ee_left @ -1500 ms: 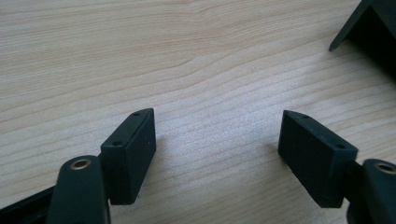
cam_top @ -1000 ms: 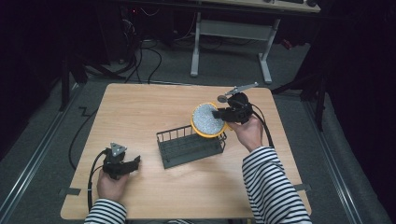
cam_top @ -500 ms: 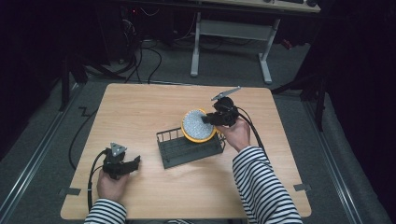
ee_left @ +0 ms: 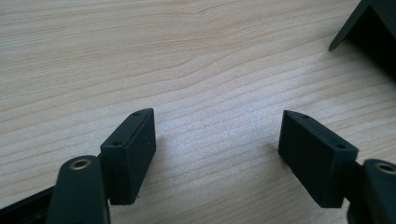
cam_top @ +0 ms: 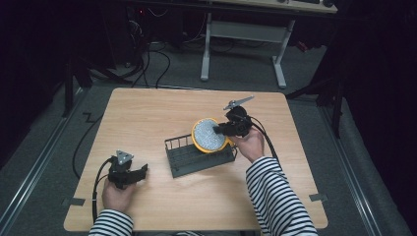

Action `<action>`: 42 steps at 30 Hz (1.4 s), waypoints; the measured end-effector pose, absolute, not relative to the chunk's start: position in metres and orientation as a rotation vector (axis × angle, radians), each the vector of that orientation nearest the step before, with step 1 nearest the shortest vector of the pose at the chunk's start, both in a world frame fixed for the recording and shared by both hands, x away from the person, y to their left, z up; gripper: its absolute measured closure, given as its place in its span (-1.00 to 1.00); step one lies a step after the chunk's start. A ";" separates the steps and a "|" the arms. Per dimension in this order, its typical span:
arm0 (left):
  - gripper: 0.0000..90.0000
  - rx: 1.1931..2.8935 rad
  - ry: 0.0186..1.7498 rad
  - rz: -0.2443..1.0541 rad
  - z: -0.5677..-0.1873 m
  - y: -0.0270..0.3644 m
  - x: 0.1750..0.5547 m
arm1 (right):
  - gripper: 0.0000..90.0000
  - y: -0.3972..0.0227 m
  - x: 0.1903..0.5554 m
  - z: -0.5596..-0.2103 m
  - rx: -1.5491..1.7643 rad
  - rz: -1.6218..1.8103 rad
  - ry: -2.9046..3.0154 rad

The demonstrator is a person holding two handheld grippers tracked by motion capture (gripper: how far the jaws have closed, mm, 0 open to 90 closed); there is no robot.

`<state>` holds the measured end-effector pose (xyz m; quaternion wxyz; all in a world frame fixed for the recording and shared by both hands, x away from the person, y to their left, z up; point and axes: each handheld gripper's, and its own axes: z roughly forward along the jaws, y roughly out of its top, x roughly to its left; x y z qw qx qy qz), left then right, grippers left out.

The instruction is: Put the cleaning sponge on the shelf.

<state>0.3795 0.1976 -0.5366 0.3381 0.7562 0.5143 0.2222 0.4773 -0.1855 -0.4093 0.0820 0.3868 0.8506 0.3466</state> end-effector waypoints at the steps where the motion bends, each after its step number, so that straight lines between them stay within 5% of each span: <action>1: -0.38 1.970 1.340 0.579 -0.537 0.198 0.380 | 0.69 -0.185 0.477 -0.410 1.155 1.031 2.545; 18: -0.38 1.968 1.340 0.580 -0.537 0.197 0.380 | 0.69 -0.184 0.465 -0.423 1.118 0.919 2.594; 25: -0.38 1.966 1.340 0.580 -0.537 0.197 0.380 | 0.17 -0.189 0.460 -0.417 1.123 0.934 2.535; 42: -0.38 1.965 1.341 0.579 -0.537 0.197 0.380 | 0.09 -0.254 0.429 -0.399 1.250 1.055 2.328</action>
